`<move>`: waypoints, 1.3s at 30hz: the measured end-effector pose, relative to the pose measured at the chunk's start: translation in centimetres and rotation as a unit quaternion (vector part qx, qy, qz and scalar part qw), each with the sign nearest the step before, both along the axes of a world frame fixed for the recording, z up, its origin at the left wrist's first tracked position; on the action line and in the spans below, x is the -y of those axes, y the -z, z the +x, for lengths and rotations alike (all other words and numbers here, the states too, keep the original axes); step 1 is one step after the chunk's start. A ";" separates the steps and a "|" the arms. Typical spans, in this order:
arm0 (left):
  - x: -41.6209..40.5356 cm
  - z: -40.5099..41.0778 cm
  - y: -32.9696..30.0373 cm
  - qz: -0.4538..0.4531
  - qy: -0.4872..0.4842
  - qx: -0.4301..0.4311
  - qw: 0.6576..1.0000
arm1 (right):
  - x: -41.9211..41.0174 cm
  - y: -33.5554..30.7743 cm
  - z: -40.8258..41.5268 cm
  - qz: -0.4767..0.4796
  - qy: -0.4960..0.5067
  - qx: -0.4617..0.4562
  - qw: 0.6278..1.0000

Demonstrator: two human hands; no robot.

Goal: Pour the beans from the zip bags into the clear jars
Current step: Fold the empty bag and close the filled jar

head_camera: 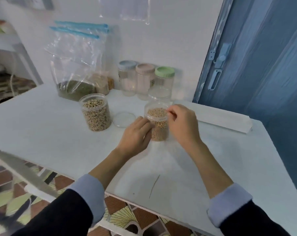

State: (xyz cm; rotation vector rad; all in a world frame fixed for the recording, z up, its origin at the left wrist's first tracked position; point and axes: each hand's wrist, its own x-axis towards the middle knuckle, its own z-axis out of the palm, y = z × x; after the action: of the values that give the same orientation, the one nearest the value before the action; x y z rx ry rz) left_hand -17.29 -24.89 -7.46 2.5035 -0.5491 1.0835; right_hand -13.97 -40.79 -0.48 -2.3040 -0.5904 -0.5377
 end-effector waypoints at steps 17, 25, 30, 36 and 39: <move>-22.6 5.1 -1.8 -0.380 -0.199 -0.259 0.865 | -20.0 8.2 12.1 -0.413 -0.097 -0.308 0.852; -23.3 6.5 -0.8 -0.573 -0.024 -0.318 0.755 | -22.0 3.2 10.8 0.558 -0.129 -0.380 0.727; -24.2 6.6 -0.3 -0.554 0.057 -0.379 0.739 | -25.7 5.7 7.3 0.521 -0.177 -0.418 0.723; -25.1 6.8 -0.9 -0.568 0.154 -0.452 0.670 | -24.1 6.2 8.2 0.365 -0.269 -0.455 0.767; -25.1 7.0 -0.6 -0.535 0.158 -0.450 0.697 | -23.6 6.4 8.3 0.350 -0.306 -0.445 0.765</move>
State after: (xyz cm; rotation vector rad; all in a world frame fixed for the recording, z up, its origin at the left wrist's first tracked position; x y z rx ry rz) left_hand -10.26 0.25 -6.85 1.4532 0.0217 -0.1224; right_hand -5.65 -17.23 -6.93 -1.2756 -0.4826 0.5754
